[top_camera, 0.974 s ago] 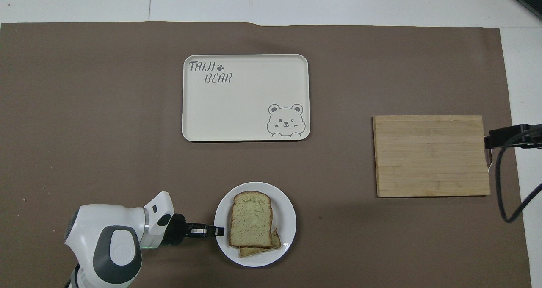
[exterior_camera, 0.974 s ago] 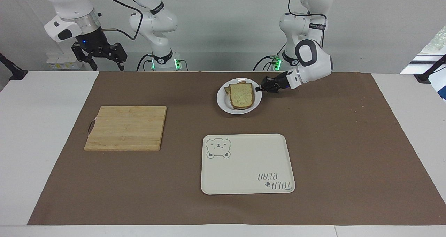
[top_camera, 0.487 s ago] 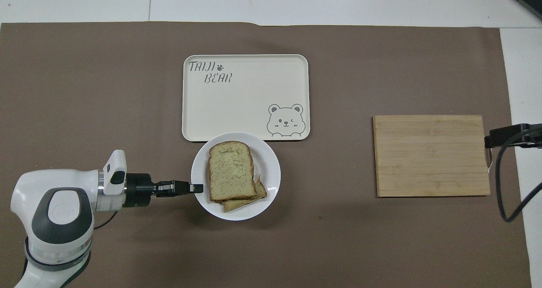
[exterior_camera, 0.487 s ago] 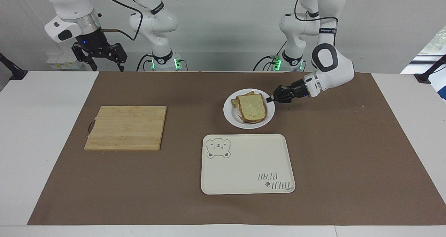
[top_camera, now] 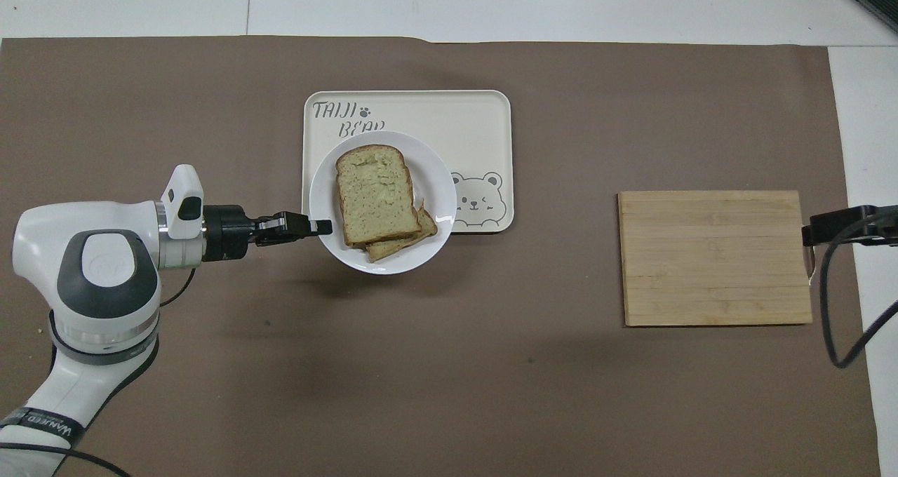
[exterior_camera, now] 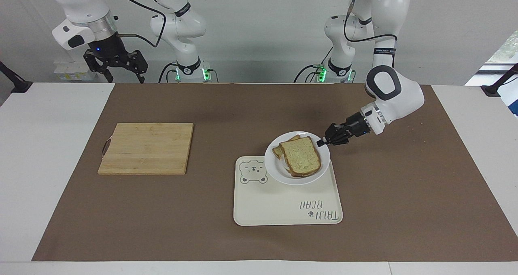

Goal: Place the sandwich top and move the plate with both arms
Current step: 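Push the plate with the left gripper onto the bear tray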

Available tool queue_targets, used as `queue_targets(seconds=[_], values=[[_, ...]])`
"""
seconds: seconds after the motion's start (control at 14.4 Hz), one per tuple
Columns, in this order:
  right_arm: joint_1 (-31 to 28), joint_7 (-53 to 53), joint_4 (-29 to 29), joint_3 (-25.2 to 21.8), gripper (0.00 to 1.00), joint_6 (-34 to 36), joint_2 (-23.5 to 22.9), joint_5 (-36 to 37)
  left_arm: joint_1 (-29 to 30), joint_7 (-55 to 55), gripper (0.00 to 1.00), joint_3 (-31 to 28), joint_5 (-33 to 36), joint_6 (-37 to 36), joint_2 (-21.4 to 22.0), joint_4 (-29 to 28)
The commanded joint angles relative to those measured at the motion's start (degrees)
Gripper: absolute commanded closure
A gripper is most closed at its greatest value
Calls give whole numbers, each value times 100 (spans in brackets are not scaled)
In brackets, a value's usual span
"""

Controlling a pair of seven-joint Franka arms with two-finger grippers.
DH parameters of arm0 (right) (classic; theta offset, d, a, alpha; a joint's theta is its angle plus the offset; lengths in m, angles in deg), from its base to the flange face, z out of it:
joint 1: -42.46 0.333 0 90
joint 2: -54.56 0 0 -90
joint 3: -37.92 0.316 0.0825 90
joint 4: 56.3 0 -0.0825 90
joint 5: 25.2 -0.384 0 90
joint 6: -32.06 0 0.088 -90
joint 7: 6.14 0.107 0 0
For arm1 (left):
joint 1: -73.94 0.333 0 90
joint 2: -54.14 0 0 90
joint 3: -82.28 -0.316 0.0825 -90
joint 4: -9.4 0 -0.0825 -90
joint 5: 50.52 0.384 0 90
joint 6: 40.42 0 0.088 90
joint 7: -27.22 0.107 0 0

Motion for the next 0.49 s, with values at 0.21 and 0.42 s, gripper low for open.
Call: queue_targets(seconds=[0.21,0.42], values=[[-63,29,-73,34,0,-19,54,38,-253,-460,100,-11,672,488,-1142,1162],[-63,38,-73,34,0,-27,54,38,-412,-460,100,-20,750,621,-1460,1383]])
